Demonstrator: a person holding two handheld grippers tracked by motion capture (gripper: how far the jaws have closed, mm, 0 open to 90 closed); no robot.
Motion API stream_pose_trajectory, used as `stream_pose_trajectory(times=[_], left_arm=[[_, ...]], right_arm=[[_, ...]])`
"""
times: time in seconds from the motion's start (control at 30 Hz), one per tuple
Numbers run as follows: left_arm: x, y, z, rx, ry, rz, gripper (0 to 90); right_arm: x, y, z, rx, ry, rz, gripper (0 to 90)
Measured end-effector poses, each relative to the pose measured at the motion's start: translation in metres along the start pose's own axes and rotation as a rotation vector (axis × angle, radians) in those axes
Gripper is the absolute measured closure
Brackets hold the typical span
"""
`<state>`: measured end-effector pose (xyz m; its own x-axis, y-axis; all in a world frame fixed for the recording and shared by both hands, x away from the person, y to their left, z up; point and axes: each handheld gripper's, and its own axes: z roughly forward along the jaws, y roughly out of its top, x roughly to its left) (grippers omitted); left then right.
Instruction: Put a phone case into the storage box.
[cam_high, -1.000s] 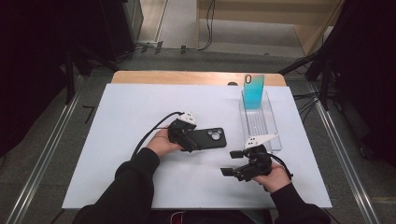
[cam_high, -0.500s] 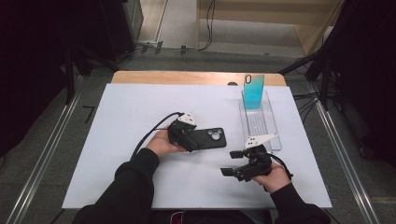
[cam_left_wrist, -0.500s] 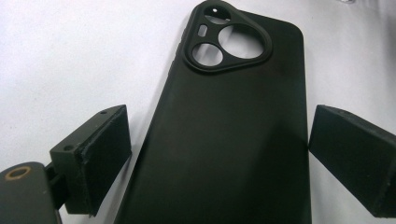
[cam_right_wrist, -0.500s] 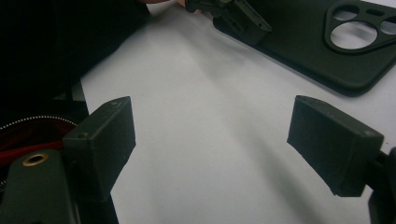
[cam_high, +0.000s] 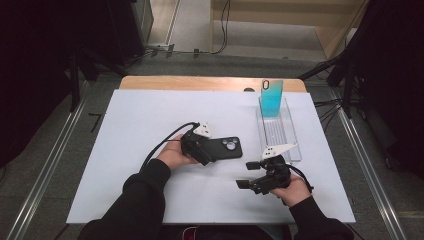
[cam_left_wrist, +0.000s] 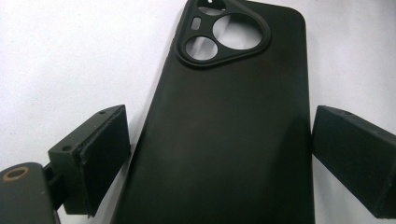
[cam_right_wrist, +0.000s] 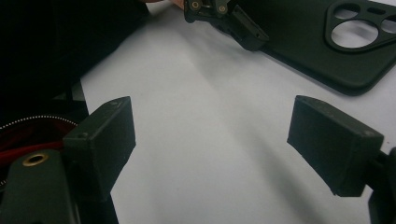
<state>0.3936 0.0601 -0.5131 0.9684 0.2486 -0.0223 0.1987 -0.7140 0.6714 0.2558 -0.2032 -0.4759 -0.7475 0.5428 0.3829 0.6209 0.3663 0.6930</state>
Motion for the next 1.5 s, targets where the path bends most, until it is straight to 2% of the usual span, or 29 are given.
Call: stream_pose_trajectory(times=[0.17,0.63,1.03,1.33,1.4,1.5], left_arm=[[-0.0028,0.0005,0.0007,0.017,0.022,0.033,6.1],[-0.004,-0.0008,-0.0014,0.002,0.01,0.049,13.2],[-0.0027,-0.0002,-0.0029,0.006,-0.002,0.056,15.4],[-0.0001,0.0008,-0.0049,0.0,-0.023,0.012,16.3],[-0.0002,0.0016,-0.0059,0.0,-0.016,0.008,16.4],[-0.0004,0.0032,-0.0084,-0.025,-0.028,-0.008,16.6]], right_arm=[[-0.0001,0.0002,0.0004,0.0,-0.001,-0.002,13.4],[-0.0004,0.0,0.0009,-0.002,-0.002,-0.003,13.4],[-0.0013,-0.0007,0.0014,0.003,-0.001,0.004,13.4],[-0.0013,-0.0007,0.0015,0.005,-0.003,0.005,13.4],[-0.0013,-0.0007,0.0016,0.005,-0.002,0.004,13.4],[-0.0013,-0.0007,0.0016,0.005,-0.001,0.003,13.4]])
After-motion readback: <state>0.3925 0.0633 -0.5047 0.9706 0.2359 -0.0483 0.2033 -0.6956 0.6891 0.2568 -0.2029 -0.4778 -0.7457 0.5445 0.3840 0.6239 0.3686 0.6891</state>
